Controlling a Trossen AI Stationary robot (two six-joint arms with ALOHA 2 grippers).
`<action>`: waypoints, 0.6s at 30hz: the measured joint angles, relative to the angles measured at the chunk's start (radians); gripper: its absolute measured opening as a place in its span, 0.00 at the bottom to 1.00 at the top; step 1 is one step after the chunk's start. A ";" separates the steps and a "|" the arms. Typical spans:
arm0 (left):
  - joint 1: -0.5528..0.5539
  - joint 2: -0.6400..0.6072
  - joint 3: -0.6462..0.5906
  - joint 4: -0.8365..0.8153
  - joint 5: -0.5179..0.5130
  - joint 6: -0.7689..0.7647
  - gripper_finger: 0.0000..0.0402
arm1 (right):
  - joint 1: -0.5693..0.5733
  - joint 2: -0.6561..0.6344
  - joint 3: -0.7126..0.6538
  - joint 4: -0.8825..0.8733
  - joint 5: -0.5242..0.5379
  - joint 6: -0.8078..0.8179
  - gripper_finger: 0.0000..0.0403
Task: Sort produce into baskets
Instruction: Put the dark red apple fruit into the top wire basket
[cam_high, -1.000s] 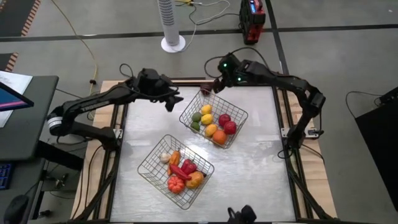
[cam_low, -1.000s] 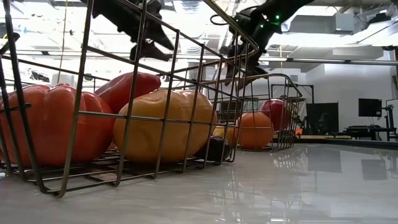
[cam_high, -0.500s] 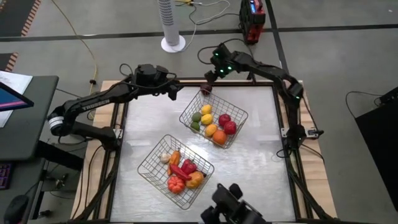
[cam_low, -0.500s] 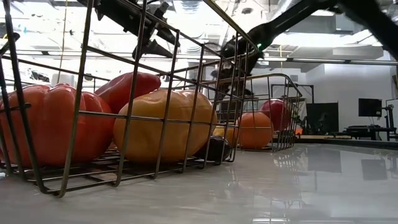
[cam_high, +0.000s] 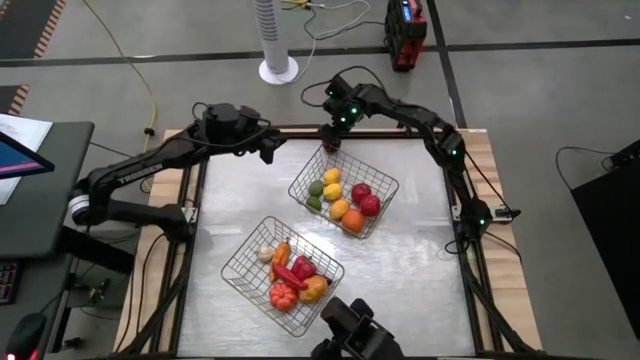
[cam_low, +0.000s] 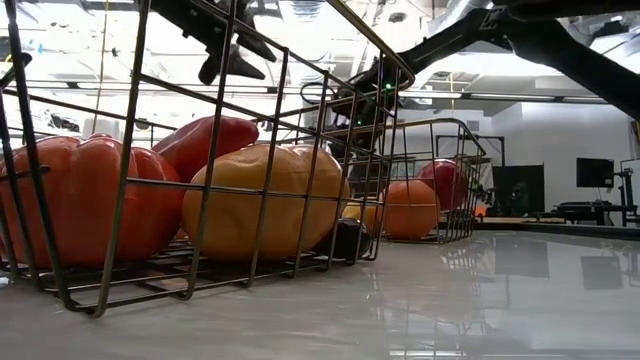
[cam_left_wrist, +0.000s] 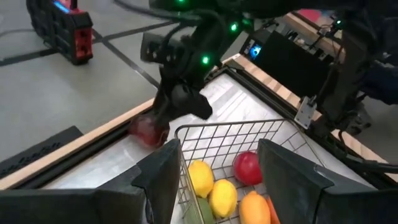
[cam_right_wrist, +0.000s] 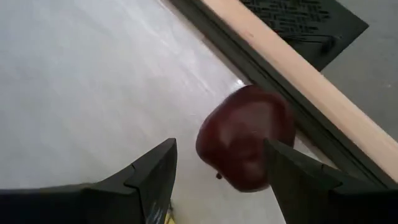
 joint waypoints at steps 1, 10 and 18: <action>0.000 -0.008 0.000 -0.005 0.000 0.005 0.50 | 0.003 0.000 -0.006 0.003 -0.002 -0.009 0.66; 0.000 -0.056 0.000 -0.053 -0.014 0.033 0.50 | 0.016 0.022 -0.012 0.017 -0.046 -0.106 0.66; -0.003 -0.059 0.000 -0.059 -0.004 0.031 0.50 | 0.022 0.042 -0.008 0.042 -0.050 -0.088 0.79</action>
